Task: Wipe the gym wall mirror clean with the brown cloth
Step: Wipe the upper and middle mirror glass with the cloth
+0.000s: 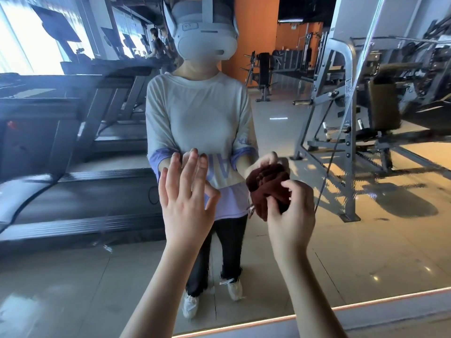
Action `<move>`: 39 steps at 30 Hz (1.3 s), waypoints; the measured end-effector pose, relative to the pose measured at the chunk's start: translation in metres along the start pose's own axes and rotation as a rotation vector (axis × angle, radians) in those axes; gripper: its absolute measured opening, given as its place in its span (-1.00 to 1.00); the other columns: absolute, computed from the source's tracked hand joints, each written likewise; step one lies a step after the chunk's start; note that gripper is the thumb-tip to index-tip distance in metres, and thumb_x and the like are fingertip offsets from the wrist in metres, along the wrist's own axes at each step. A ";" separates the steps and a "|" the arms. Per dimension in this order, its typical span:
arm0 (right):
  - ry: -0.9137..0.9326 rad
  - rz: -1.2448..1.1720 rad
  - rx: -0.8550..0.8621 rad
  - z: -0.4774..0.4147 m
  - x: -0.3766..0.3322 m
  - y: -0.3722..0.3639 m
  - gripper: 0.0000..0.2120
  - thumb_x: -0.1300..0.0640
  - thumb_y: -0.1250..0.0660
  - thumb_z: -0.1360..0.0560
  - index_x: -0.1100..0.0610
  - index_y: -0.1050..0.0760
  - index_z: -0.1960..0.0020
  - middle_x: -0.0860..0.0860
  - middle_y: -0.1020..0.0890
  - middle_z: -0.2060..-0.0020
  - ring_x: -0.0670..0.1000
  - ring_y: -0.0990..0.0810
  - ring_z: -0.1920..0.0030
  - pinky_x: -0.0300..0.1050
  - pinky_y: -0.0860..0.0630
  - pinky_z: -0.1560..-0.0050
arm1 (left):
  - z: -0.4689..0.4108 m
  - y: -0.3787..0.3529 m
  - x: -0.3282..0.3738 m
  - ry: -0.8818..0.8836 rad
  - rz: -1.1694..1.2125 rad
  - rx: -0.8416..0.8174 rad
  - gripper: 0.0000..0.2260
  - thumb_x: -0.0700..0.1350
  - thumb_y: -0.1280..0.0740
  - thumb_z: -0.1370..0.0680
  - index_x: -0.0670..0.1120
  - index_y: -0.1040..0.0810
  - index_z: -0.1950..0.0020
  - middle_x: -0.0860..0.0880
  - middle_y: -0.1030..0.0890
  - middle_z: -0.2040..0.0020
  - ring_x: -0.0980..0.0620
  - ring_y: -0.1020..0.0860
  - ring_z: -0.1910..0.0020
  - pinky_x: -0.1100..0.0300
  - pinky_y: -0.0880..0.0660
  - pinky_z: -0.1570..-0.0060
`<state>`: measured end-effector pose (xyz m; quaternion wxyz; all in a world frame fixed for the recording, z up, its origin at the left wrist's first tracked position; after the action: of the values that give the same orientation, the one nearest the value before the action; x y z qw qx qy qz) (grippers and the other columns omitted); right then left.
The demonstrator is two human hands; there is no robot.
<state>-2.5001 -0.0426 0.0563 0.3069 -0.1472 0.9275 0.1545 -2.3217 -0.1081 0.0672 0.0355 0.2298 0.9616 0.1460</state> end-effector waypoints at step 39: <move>-0.268 -0.050 0.099 0.016 0.040 0.007 -0.64 0.38 -0.45 -0.39 0.30 -0.47 -0.15 0.22 -0.55 -0.12 0.23 -0.56 -0.10 0.05 -0.55 0.04 | 0.000 0.002 0.001 -0.010 -0.023 -0.014 -0.39 -0.06 -0.49 -0.47 -0.16 -0.42 -0.47 -0.16 -0.43 -0.48 -0.24 -0.30 -0.49 -0.21 -0.31 -0.41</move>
<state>-2.5249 -0.0370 0.0208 0.4385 -0.1329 0.8808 0.1190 -2.3214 -0.1060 0.0681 0.0435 0.2191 0.9629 0.1511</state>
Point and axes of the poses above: each hand's wrist, its own z-axis away from the middle knuckle, its own y-axis out of the back of the hand, x = y × z, the point moved 3 cm from there along -z, towards the middle knuckle
